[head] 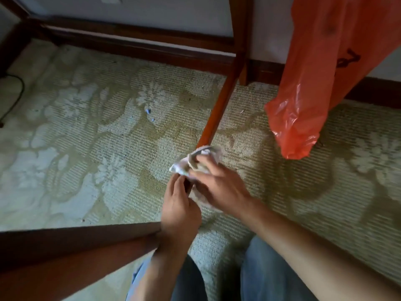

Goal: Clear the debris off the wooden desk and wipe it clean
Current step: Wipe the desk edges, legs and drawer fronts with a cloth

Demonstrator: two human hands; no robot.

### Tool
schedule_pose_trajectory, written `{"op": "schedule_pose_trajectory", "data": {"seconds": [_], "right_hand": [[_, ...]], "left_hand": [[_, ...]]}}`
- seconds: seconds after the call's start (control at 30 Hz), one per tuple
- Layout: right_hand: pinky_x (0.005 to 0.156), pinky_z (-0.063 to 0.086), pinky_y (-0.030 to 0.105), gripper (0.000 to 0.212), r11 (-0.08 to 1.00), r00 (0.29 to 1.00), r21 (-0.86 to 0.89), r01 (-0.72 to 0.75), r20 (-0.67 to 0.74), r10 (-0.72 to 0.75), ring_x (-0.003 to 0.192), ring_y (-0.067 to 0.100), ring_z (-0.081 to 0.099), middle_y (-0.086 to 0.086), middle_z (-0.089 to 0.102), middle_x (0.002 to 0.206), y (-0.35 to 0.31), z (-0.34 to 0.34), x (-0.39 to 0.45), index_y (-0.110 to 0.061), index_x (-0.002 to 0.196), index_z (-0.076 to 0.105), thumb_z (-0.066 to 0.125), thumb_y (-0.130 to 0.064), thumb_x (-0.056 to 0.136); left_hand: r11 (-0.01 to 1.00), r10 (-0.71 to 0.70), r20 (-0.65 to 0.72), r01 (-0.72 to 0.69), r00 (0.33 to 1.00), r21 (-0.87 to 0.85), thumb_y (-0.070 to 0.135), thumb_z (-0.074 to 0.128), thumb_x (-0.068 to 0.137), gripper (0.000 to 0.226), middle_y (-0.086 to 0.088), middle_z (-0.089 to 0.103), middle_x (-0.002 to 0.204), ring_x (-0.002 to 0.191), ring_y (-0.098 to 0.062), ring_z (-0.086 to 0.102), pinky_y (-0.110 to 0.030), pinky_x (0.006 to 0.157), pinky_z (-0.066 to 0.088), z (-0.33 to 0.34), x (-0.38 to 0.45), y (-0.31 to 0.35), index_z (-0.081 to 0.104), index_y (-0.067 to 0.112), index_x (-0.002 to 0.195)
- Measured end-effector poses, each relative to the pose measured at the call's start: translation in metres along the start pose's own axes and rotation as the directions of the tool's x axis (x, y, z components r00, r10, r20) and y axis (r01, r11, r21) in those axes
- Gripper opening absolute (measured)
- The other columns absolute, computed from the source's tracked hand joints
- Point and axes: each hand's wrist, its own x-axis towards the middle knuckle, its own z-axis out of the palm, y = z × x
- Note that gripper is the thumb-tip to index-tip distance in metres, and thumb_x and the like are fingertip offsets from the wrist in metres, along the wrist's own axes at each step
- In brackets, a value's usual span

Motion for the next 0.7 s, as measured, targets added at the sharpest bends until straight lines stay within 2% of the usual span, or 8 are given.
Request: {"op": "schedule_pose_trajectory", "data": {"seconds": [0.13, 0.27, 0.4, 0.47, 0.53, 0.6, 0.67, 0.7], "right_hand": [[0.045, 0.054, 0.029, 0.040, 0.946, 0.945, -0.108, -0.307, -0.155, 0.289, 0.080, 0.018, 0.068, -0.007, 0.052, 0.146, -0.014, 0.005, 0.026, -0.031, 0.138, 0.064, 0.057, -0.025, 0.099], [0.056, 0.059, 0.035, 0.035, 0.974, 0.969, -0.048, 0.221, 0.120, -0.214, 0.108, 0.027, 0.068, -0.008, 0.064, 0.136, -0.023, 0.019, 0.004, -0.030, 0.121, 0.074, 0.065, -0.010, 0.093], [0.051, 0.049, 0.024, 0.041, 0.981, 0.989, -0.132, -0.144, -0.038, 0.141, 0.094, 0.024, 0.068, 0.002, 0.054, 0.147, -0.017, 0.006, 0.020, -0.031, 0.136, 0.063, 0.056, -0.013, 0.100], [0.073, 0.058, 0.036, 0.039, 1.000, 0.997, -0.012, 0.007, 0.074, -0.006, 0.113, 0.037, 0.066, 0.002, 0.055, 0.147, -0.038, 0.026, 0.000, -0.025, 0.133, 0.065, 0.058, -0.014, 0.097], [0.089, 0.058, 0.037, 0.036, 0.975, 0.975, 0.190, 0.118, 0.164, -0.150, 0.126, 0.026, 0.062, -0.007, 0.059, 0.147, -0.046, 0.030, -0.028, -0.025, 0.128, 0.071, 0.063, -0.013, 0.095], [0.091, 0.056, 0.025, 0.029, 0.909, 0.988, 0.388, -0.152, 0.043, 0.147, 0.110, 0.015, 0.068, -0.001, 0.073, 0.123, -0.038, 0.025, -0.033, -0.018, 0.112, 0.080, 0.067, -0.002, 0.091], [0.087, 0.050, 0.020, 0.024, 0.574, 0.748, 0.651, -0.497, -0.015, 0.664, 0.101, 0.015, 0.066, 0.001, 0.073, 0.112, -0.029, 0.023, -0.028, -0.021, 0.103, 0.078, 0.063, -0.005, 0.094], [0.084, 0.050, 0.024, 0.018, 0.400, 0.625, 0.728, -0.556, 0.049, 0.779, 0.099, 0.016, 0.067, 0.001, 0.073, 0.111, -0.033, 0.024, -0.021, -0.022, 0.102, 0.075, 0.061, -0.012, 0.098]], "left_hand": [[0.985, 0.088, 0.087, -0.100, 0.992, 0.141, 0.012, 0.035, 0.089, 0.066, -0.009, 0.030, 0.167, 0.155, -0.021, 0.029, -0.014, 0.122, 0.018, -0.004, -0.058, -0.003, 0.042, 0.001, 0.154], [0.977, 0.074, 0.045, -0.082, 0.996, 0.196, 0.010, 0.035, 0.087, 0.053, -0.008, 0.046, 0.157, 0.144, -0.021, 0.043, -0.036, 0.112, 0.047, -0.014, -0.077, -0.014, 0.062, 0.003, 0.133], [0.956, 0.167, 0.091, -0.184, 0.982, 0.230, 0.011, 0.037, 0.085, 0.048, -0.009, 0.057, 0.146, 0.137, -0.025, 0.054, -0.040, 0.103, 0.054, -0.029, -0.087, -0.015, 0.069, 0.004, 0.121], [0.958, 0.170, 0.104, -0.189, 0.980, 0.213, 0.010, 0.038, 0.084, 0.046, -0.008, 0.057, 0.145, 0.135, -0.027, 0.057, -0.035, 0.106, 0.052, -0.032, -0.088, -0.013, 0.069, 0.005, 0.118], [0.964, 0.157, 0.079, -0.170, 0.984, 0.206, 0.017, 0.034, 0.086, 0.045, -0.008, 0.060, 0.138, 0.127, -0.027, 0.061, -0.037, 0.102, 0.052, -0.033, -0.085, -0.011, 0.069, 0.007, 0.113], [0.963, 0.162, 0.065, -0.173, 0.985, 0.206, 0.019, 0.032, 0.086, 0.043, -0.010, 0.061, 0.133, 0.127, -0.028, 0.060, -0.040, 0.096, 0.053, -0.035, -0.082, -0.012, 0.067, 0.007, 0.109], [0.957, 0.173, 0.109, -0.193, 0.979, 0.216, 0.020, 0.031, 0.086, 0.038, -0.011, 0.061, 0.131, 0.127, -0.030, 0.061, -0.042, 0.089, 0.058, -0.034, -0.082, -0.012, 0.064, 0.007, 0.100], [0.953, 0.180, 0.123, -0.204, 0.976, 0.223, 0.021, 0.031, 0.087, 0.038, -0.012, 0.061, 0.131, 0.125, -0.031, 0.062, -0.042, 0.086, 0.059, -0.033, -0.083, -0.014, 0.064, 0.007, 0.097]]}}
